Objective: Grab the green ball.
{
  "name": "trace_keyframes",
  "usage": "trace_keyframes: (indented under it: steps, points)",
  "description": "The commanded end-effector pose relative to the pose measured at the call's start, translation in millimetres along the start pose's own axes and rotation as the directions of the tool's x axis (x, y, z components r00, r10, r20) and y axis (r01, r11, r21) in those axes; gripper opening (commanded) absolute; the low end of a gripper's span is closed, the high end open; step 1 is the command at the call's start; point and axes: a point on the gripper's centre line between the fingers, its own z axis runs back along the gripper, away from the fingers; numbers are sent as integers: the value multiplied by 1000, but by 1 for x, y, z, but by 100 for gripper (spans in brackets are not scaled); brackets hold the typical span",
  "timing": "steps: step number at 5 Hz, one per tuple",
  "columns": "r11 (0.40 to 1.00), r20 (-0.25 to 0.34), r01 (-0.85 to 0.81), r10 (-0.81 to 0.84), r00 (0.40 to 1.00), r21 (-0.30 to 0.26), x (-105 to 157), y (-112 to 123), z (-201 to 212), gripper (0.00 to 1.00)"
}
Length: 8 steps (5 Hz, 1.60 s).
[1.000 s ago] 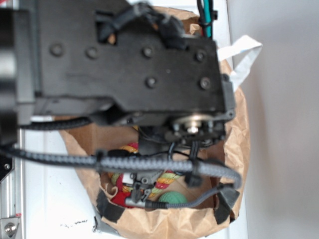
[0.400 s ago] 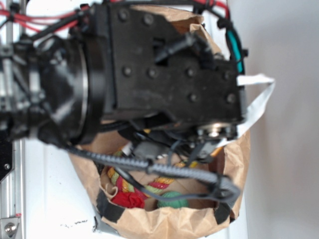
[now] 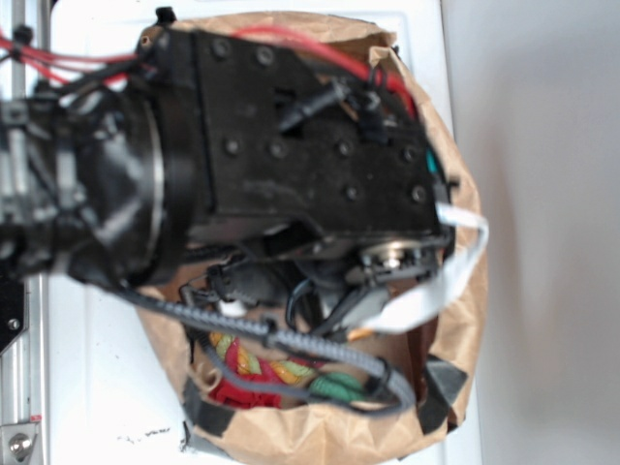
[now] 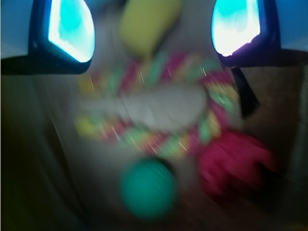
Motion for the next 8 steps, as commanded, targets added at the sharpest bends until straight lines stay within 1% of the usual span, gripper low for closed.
trace_keyframes:
  steps: [1,2,3,4,5,6,8]
  points:
    - [991,146,133,-127,981,-33,10,13,-20,100]
    - [990,182,137,-130,975,-23,15,7,-47,100]
    - [989,252,145,-146,957,22,30,2,-34,100]
    - [986,310,161,-165,936,40,46,-4,-25,100]
    - [983,323,169,-181,929,66,55,-6,-21,100]
    - [980,311,173,-195,930,98,60,-3,-16,100]
    - [980,311,173,-195,930,98,60,-3,-16,100]
